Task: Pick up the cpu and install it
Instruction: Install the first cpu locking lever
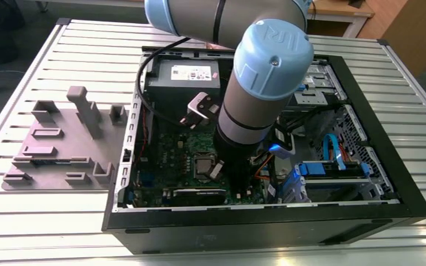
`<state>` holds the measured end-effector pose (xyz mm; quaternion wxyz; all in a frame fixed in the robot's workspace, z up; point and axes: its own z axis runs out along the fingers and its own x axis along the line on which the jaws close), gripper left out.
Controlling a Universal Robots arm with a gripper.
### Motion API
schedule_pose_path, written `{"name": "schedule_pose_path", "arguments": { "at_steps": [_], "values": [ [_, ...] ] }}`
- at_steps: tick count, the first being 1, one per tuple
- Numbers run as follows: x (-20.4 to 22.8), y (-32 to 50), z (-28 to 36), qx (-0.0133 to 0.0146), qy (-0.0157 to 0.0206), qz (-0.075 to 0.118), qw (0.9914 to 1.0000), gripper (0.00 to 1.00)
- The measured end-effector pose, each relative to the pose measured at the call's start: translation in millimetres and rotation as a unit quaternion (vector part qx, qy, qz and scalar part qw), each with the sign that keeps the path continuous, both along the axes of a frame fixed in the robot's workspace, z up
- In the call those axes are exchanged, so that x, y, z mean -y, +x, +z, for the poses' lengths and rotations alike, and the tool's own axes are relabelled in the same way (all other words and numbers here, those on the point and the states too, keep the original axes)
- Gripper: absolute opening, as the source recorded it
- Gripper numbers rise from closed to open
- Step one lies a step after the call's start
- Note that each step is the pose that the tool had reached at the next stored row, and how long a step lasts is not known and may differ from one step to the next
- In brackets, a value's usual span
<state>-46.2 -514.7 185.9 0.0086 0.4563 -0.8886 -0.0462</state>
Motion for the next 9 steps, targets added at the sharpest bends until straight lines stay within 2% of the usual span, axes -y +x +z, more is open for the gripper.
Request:
{"name": "schedule_pose_path", "arguments": {
  "at_steps": [3,9],
  "values": [
    [0.1,-0.2,0.1,0.0,0.0,0.0,1.0,0.11],
    [0.2,-4.3,0.0,0.0021,0.0003,0.002,1.0,0.11]
  ]
}}
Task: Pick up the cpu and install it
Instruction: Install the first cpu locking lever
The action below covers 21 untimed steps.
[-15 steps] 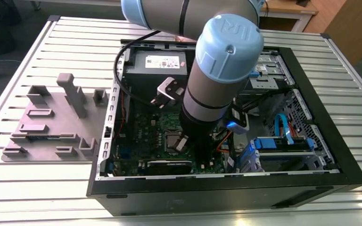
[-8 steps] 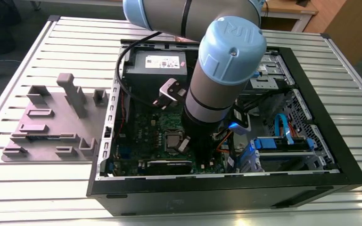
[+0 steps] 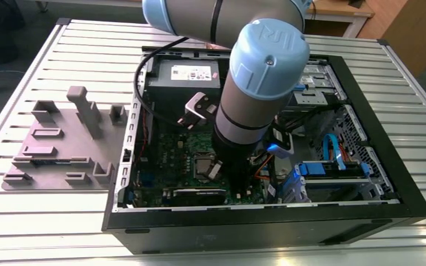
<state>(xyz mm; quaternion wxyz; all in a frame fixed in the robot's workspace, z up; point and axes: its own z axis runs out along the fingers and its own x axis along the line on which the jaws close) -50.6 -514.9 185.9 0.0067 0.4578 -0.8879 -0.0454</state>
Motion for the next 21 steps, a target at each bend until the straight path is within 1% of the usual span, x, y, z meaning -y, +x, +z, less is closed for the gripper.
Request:
{"name": "schedule_pose_path", "arguments": {
  "at_steps": [6,8,9,11,13,15,17,21],
  "values": [
    [0.0,-3.2,0.5,0.0019,0.0007,0.0,1.0,0.11],
    [-0.1,-3.3,2.6,0.0021,0.0013,0.0,1.0,0.11],
    [-0.2,-3.4,4.8,0.0021,0.0016,0.0,1.0,0.11],
    [0.0,-3.4,9.7,0.002,0.0008,0.0,1.0,0.11],
    [0.0,-3.2,12.7,0.002,0.0009,0.0,1.0,0.11],
    [0.0,-3.3,17.7,0.002,0.0008,0.0,1.0,0.11],
    [0.0,-3.2,23.4,0.002,0.0009,0.0,1.0,0.11],
    [0.0,-3.2,37.1,0.002,0.0007,0.0,1.0,0.11]
  ]
}}
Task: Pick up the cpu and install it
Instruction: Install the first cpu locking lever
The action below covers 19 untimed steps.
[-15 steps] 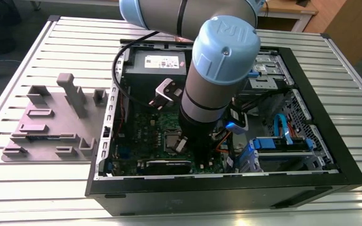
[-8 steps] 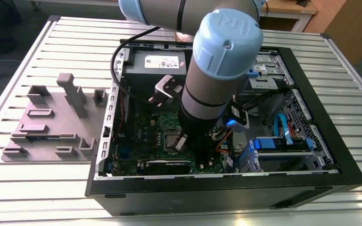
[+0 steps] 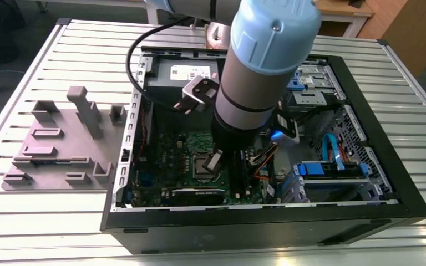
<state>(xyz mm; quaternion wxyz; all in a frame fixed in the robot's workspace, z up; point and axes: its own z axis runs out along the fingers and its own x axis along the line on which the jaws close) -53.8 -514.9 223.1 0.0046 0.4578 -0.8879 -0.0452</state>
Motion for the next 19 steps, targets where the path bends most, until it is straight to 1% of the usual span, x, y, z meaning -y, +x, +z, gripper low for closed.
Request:
{"name": "schedule_pose_path", "arguments": {
  "at_steps": [1,2,3,6,7,10,13,16,19],
  "values": [
    [0.0,0.0,3.0,0.0,0.0001,0.0,1.0,0.11],
    [0.0,0.0,4.6,0.0,0.0001,0.0,1.0,0.11],
    [0.0,0.0,4.8,0.0,0.0001,0.0,1.0,0.11],
    [-0.1,-0.5,4.7,0.0002,0.0002,0.0,1.0,0.11],
    [-0.3,-1.8,4.6,0.0006,0.0,0.0,1.0,0.11],
    [-1.5,-7.7,3.4,0.0034,0.0006,0.0,0.99999,0.11],
    [-4.2,-12.3,2.0,0.0058,0.0012,0.0,0.99998,0.11],
    [-7.0,-14.4,1.2,0.0064,0.0014,0.0,0.99998,0.11],
    [-7.8,-14.8,2.2,0.0065,0.0013,0.0,0.99998,0.11]
  ]
}}
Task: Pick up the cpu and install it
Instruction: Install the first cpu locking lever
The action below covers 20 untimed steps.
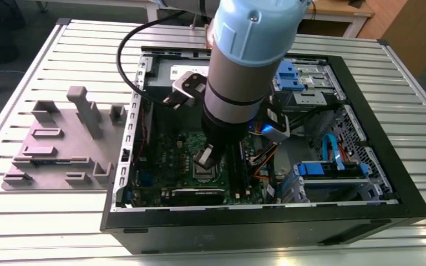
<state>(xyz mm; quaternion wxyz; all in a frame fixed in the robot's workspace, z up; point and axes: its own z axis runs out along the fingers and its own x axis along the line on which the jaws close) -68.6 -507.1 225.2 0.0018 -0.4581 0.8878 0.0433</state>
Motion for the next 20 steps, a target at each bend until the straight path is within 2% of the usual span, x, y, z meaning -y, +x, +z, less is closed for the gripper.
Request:
{"name": "schedule_pose_path", "arguments": {
  "at_steps": [6,7,14,20],
  "values": [
    [-0.2,0.0,16.0,0.0,0.0001,0.0,1.0,0.11],
    [-0.2,-0.1,17.0,0.0,0.0001,0.0,1.0,0.11],
    [-0.4,-9.2,16.8,0.0049,0.0001,0.0,0.99999,0.11],
    [-0.4,-9.8,16.8,0.005,0.0001,0.0,0.99999,0.11]
  ]
}}
